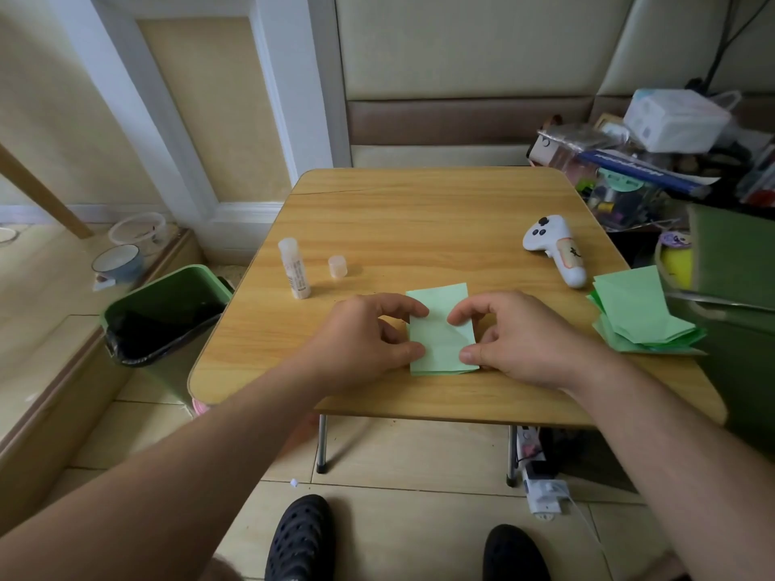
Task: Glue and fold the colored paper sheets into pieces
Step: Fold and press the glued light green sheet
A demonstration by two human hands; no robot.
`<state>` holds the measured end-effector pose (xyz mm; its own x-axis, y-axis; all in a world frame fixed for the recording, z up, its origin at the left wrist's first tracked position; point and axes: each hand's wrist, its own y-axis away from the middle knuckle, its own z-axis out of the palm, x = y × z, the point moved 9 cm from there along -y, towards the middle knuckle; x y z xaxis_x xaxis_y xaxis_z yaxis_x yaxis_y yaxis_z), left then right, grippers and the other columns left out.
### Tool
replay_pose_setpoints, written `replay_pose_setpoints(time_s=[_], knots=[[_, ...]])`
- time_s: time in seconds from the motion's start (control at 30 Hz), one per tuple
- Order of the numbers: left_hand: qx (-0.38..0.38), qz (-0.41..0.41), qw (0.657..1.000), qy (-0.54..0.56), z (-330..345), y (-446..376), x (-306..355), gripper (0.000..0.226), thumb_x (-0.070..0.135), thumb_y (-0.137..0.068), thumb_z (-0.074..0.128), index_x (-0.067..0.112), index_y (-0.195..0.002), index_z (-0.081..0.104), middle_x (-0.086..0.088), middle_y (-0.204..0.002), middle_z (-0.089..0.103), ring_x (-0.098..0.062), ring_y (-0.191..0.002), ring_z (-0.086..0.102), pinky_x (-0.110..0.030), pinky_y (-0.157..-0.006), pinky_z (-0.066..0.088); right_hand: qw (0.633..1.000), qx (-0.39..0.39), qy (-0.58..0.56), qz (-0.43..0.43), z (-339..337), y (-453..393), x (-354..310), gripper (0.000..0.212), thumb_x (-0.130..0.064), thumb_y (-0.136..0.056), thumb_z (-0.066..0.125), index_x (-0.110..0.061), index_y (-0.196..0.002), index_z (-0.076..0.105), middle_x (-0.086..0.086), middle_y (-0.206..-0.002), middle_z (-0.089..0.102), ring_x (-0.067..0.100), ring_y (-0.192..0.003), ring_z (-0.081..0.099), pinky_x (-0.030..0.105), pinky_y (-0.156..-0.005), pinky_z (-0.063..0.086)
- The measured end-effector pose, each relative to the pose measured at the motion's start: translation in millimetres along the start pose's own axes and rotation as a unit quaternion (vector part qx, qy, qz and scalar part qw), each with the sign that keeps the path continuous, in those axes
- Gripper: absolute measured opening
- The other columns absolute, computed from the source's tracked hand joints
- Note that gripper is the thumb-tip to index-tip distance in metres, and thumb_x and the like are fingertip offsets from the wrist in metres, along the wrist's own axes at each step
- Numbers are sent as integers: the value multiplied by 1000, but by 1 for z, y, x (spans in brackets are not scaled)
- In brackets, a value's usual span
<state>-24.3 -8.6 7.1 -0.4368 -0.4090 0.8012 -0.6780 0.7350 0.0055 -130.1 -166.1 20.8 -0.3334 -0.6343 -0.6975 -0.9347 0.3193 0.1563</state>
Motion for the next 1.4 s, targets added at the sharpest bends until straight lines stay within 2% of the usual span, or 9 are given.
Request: replay_pose_setpoints(time_s=[0.13,0.27,0.37,0.5,0.63,0.83,1.0,1.13,1.4], knots=[[-2,3,1000,2,1,-1,0,43,25,-79,88,41,-115,70,15,-97,73,-7,-77,72,-37,-85,59,1000,-5,21,-2,2,1,-1,38,-21,-84,86,-38,-114,70,-7,-75,67,-4,-58,59,17,-59,41],[-9,-2,1000,-3,2,1,1,43,23,-79,87,41,-114,69,23,-69,68,-4,-65,65,-30,-78,56,999,3,30,-12,2,2,-4,39,-18,-85,85,-37,-115,70,-12,-81,62,-9,-61,59,8,-55,40],[-10,-2,1000,-12,3,0,0,43,25,-79,88,43,-112,69,16,-66,68,-4,-62,62,-28,-74,53,999,13,42,-29,2,3,-8,40,-14,-85,84,-35,-116,70,-14,-83,57,-12,-66,56,4,-58,40],[-20,-7,1000,-14,3,-1,0,44,26,-78,88,44,-113,68,13,-65,70,-2,-62,63,-23,-71,52,998,13,53,-36,2,2,-9,41,-15,-86,84,-36,-117,70,-17,-87,56,-13,-71,57,8,-59,41],[-24,-10,999,-22,2,-1,1,46,27,-77,90,44,-114,68,19,-67,68,0,-63,63,-17,-65,47,997,4,65,-40,4,1,-9,42,-15,-86,84,-35,-120,70,-19,-96,58,-8,-79,60,10,-62,40],[-23,-8,1000,-20,1,0,4,48,24,-76,91,42,-115,69,16,-79,64,2,-62,63,-12,-59,44,997,1,70,-46,6,-1,-8,43,-15,-85,85,-36,-119,70,-19,-105,59,-5,-79,62,15,-68,46],[-19,4,1000,-22,2,1,7,49,19,-75,91,36,-116,71,14,-85,62,4,-60,62,-10,-59,45,996,2,77,-51,8,-3,-8,43,-14,-83,86,-36,-116,70,-22,-98,57,-6,-80,61,11,-65,41],[-17,13,999,-25,2,1,8,49,20,-75,91,37,-115,71,13,-103,62,2,-64,66,-11,-60,46,995,0,81,-55,9,-3,-8,44,-13,-82,86,-37,-115,69,-23,-106,57,-5,-80,62,15,-67,44],[-17,17,999,-28,3,-1,6,49,22,-74,91,38,-115,70,13,-113,60,0,-66,69,-14,-65,48,994,-6,94,-54,9,-2,-11,44,-15,-83,85,-40,-113,66,-19,-94,57,0,-78,63,14,-64,39]])
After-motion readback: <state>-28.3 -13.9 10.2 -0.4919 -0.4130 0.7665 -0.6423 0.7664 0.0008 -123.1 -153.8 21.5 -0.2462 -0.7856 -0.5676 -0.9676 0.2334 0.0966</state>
